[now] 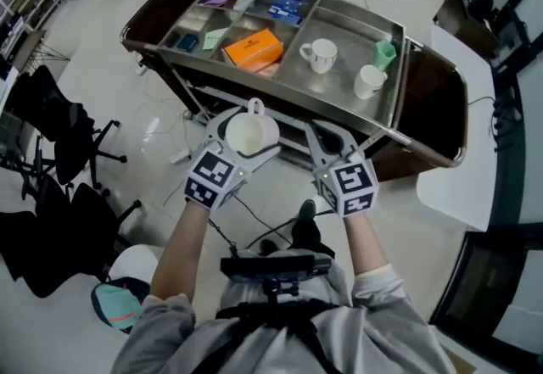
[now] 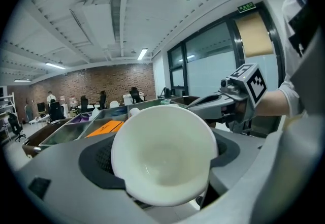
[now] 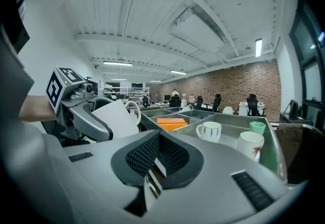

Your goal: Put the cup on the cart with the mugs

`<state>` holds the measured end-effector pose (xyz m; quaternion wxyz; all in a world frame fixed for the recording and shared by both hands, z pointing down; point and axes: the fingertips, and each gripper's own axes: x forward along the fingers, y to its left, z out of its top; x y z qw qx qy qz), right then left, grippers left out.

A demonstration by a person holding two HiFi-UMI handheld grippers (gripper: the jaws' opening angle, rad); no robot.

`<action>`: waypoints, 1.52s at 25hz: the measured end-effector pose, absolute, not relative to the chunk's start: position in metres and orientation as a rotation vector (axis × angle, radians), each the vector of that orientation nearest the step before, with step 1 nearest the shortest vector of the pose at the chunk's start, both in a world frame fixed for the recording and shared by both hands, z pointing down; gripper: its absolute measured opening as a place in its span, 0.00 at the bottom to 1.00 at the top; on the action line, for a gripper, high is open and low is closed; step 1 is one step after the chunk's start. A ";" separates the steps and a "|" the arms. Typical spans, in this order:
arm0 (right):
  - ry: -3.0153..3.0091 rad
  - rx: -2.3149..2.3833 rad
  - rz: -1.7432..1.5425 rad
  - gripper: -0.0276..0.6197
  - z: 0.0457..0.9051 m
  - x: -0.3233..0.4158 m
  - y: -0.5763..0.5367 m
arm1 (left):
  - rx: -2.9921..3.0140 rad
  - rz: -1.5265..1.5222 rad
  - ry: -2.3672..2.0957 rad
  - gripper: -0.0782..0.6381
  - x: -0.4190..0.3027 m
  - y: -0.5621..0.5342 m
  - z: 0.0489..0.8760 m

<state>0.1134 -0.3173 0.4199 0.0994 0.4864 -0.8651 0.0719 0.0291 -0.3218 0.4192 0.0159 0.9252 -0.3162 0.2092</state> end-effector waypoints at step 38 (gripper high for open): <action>-2.369 1.556 0.294 0.05 0.347 0.323 -0.572 | 2.885 1.177 -0.380 0.75 0.340 -0.680 0.422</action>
